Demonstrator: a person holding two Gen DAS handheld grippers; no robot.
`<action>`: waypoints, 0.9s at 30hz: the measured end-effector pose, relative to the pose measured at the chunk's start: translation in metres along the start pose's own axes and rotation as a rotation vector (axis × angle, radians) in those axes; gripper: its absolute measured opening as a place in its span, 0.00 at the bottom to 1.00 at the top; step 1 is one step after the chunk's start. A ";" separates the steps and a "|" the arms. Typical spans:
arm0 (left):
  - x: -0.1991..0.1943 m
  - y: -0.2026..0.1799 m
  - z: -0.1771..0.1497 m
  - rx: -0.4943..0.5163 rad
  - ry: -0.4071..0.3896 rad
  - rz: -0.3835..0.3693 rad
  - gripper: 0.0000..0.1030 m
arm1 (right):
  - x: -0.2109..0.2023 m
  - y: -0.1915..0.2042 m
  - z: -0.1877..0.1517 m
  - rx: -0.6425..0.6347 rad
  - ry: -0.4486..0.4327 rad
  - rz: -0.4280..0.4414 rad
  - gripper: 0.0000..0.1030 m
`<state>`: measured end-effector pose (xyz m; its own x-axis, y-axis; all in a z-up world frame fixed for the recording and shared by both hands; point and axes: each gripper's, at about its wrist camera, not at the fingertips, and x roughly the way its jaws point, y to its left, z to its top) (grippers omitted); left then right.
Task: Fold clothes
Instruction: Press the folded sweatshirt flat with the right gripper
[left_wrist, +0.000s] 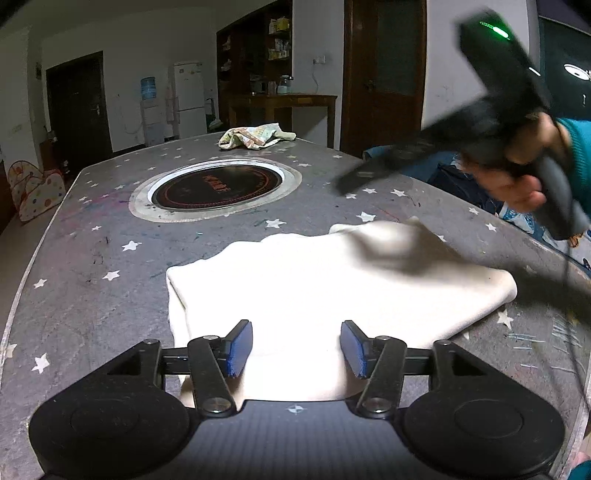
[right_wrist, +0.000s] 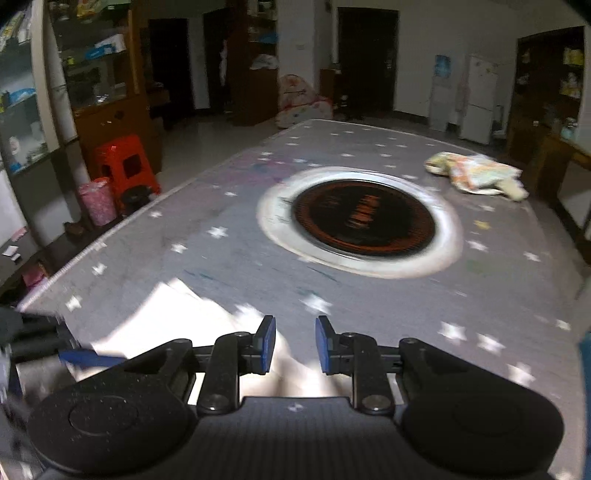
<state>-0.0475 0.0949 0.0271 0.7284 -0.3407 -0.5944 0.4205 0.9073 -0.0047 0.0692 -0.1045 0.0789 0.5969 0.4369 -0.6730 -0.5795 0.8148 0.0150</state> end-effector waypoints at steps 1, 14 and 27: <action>-0.001 0.000 0.000 -0.002 -0.002 0.000 0.56 | -0.007 -0.007 -0.006 0.001 0.005 -0.018 0.21; -0.004 -0.003 0.006 -0.030 0.013 0.031 0.60 | -0.017 -0.025 -0.062 0.056 0.036 -0.007 0.21; -0.002 -0.003 0.000 -0.023 0.029 0.042 0.66 | -0.035 -0.028 -0.064 0.060 0.001 -0.016 0.15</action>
<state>-0.0507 0.0932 0.0281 0.7289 -0.2955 -0.6175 0.3774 0.9261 0.0022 0.0293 -0.1666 0.0546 0.6055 0.4229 -0.6741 -0.5350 0.8434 0.0485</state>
